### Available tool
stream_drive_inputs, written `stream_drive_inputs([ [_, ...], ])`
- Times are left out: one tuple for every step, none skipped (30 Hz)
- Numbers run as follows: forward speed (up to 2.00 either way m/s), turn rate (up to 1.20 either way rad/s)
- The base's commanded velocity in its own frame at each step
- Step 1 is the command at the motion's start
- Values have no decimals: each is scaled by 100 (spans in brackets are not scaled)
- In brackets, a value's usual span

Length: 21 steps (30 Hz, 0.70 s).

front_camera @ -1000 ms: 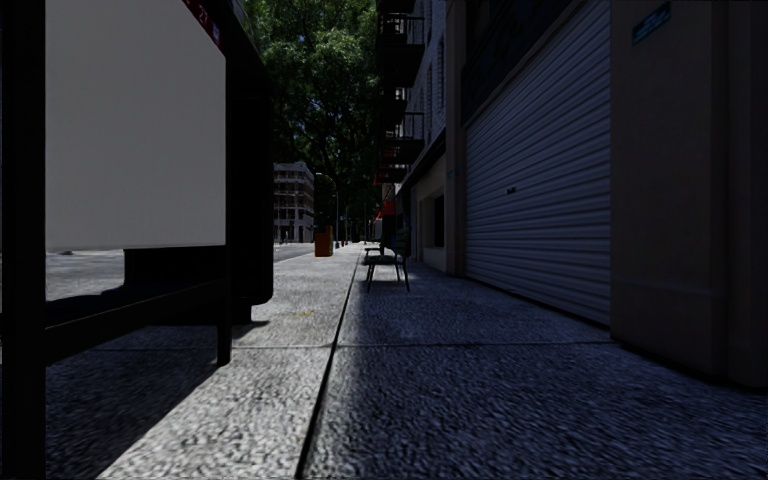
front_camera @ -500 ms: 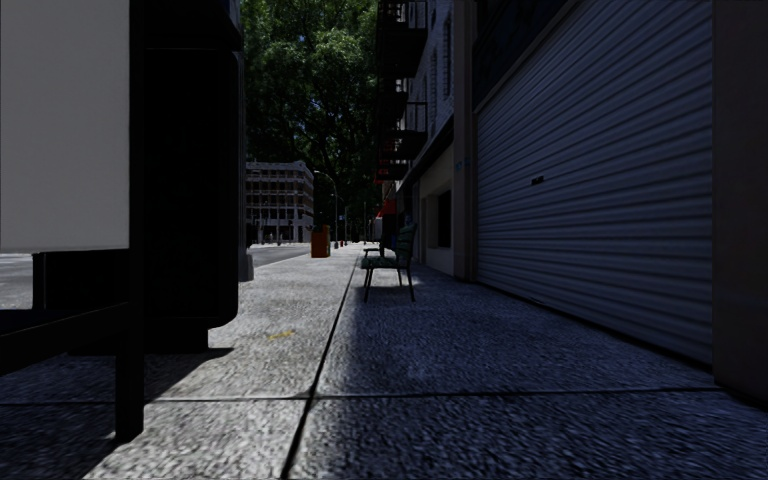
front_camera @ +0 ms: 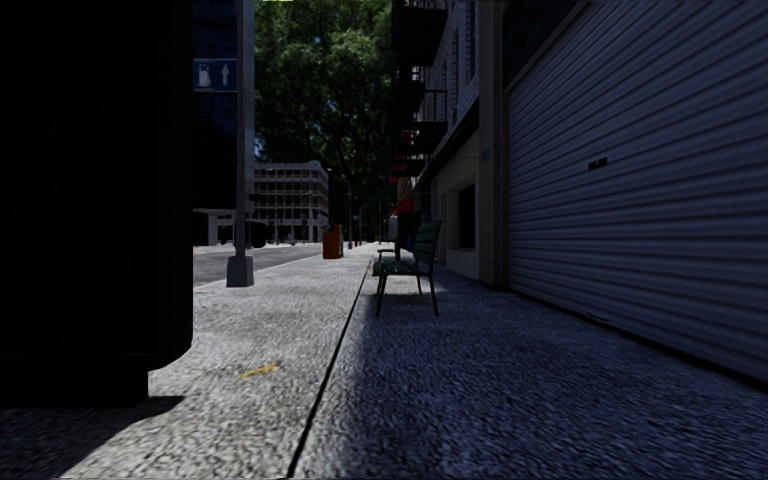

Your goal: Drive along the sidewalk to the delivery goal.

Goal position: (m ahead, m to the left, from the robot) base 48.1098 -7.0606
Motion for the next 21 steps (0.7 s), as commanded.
stream_drive_inputs([
  [178,36],
  [178,36],
  [178,36],
  [178,36],
  [178,36],
  [178,36],
  [178,36],
  [178,36],
  [178,36],
  [178,36],
  [178,37],
  [178,37],
  [178,37],
  [178,37],
  [178,37],
  [178,37],
  [178,37],
  [178,37],
  [178,37],
  [178,37],
  [178,37],
])
